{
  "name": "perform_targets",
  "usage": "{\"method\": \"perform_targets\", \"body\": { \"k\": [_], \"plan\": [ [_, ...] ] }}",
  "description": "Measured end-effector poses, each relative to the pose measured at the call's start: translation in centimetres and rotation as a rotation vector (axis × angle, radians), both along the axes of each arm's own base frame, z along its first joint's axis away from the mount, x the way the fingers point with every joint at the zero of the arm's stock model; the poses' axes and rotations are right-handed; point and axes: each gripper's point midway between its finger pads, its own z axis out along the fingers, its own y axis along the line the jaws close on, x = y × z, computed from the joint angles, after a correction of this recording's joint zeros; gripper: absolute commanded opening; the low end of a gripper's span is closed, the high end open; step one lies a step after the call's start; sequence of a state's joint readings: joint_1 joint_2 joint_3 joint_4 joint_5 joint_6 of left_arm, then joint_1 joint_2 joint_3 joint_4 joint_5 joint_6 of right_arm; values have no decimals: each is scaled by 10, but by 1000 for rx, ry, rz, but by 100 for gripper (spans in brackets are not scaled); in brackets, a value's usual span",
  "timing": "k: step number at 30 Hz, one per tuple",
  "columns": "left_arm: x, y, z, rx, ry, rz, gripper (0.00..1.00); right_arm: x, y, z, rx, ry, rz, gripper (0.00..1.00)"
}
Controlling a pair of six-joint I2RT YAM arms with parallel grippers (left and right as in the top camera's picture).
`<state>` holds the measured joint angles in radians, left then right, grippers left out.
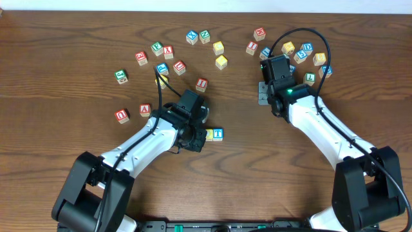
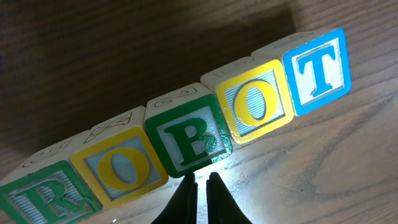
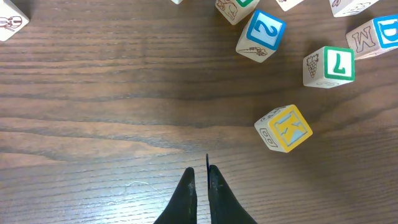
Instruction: Spell out ROBOT
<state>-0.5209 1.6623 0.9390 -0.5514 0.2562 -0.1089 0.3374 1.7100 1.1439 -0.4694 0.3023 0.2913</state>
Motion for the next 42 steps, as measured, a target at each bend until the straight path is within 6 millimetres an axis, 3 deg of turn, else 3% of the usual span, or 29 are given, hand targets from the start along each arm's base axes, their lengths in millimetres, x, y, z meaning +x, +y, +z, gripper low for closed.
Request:
{"method": "perform_targets", "body": {
  "k": [31, 42],
  "plan": [
    [3, -1, 1, -6, -11, 0, 8, 0, 0, 0, 0, 0, 0, 3],
    [-18, 10, -3, 43, 75, 0, 8, 0, 0, 0, 1, -2, 0, 3]
  ]
}}
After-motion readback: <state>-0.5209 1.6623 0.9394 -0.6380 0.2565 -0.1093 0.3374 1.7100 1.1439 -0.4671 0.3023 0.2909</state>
